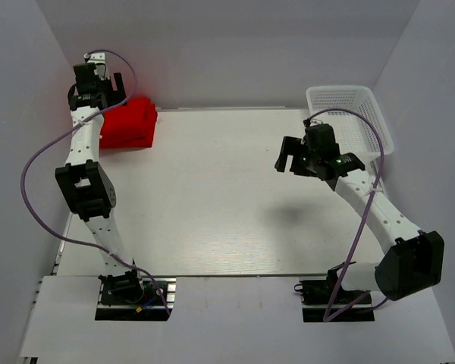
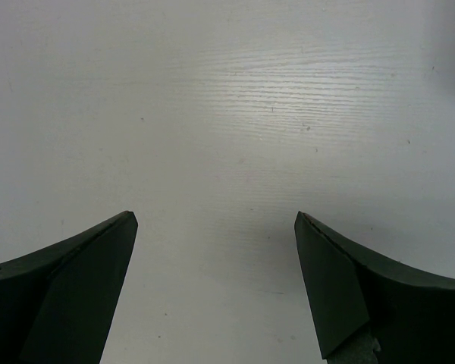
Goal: Fold and stack the t-shirts
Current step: Neatly place the folded tshirt to the corner
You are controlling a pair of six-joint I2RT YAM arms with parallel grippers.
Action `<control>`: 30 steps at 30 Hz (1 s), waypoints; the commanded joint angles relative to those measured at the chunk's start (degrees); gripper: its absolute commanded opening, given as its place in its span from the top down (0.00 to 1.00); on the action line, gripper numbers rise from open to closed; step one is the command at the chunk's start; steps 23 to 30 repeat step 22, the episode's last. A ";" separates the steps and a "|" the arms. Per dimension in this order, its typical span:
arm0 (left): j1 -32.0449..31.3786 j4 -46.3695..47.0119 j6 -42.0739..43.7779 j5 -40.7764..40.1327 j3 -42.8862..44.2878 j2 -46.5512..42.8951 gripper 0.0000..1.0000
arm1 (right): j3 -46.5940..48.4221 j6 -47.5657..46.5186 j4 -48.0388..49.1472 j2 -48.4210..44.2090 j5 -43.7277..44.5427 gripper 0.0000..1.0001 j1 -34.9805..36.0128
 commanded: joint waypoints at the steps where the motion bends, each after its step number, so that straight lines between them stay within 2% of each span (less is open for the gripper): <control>1: -2.14 -8.05 -9.26 9.97 -4.43 -8.35 0.00 | -3.77 -0.68 2.05 -4.91 -0.24 0.10 0.06; 2: -2.85 -8.06 -10.50 13.20 -7.50 -10.27 0.00 | -4.57 -0.59 2.75 -5.53 -0.23 0.10 0.15; 5: -8.81 -0.17 -16.38 13.68 -30.29 -21.86 0.00 | -8.96 -0.41 4.42 -8.00 -1.63 0.10 0.15; 6: -10.40 4.55 -18.23 14.37 -34.90 -27.64 0.00 | -10.19 -0.24 4.60 -8.35 -1.81 0.10 -0.03; 7: -11.81 6.25 -22.42 14.81 -39.04 -30.31 0.00 | -10.73 -0.06 4.51 -9.40 -1.99 0.10 0.15; 8: -14.43 7.40 -24.38 14.81 -45.87 -32.77 0.00 | -12.12 -0.06 4.51 -9.75 -1.47 0.10 0.06; 9: -15.94 8.80 -25.09 14.81 -48.63 -35.06 0.00 | -13.62 0.29 4.60 -10.45 -1.38 0.10 0.15; 10: -17.43 9.95 -25.10 14.81 -50.66 -36.99 0.00 | -14.15 0.81 4.86 -10.81 -1.20 0.10 0.15; 12: -21.91 6.55 -25.10 11.84 -52.61 -40.78 0.00 | -17.31 0.99 5.21 -12.57 -1.11 0.10 0.23; 13: -23.32 4.79 -25.10 8.08 -53.57 -41.92 0.00 | -18.28 1.17 6.87 -13.09 -1.29 0.10 0.06; 18: -29.21 3.72 -27.64 6.11 -65.17 -49.74 0.00 | -24.61 2.22 7.41 -17.13 -0.67 0.10 -0.03; 22: -31.59 0.92 -27.65 1.55 -64.66 -50.28 0.00 | -27.43 1.70 9.34 -21.26 -1.64 0.10 0.15; 30: -31.59 0.92 -27.65 1.55 -64.66 -50.28 0.00 | -27.43 1.70 9.34 -21.26 -1.64 0.10 0.15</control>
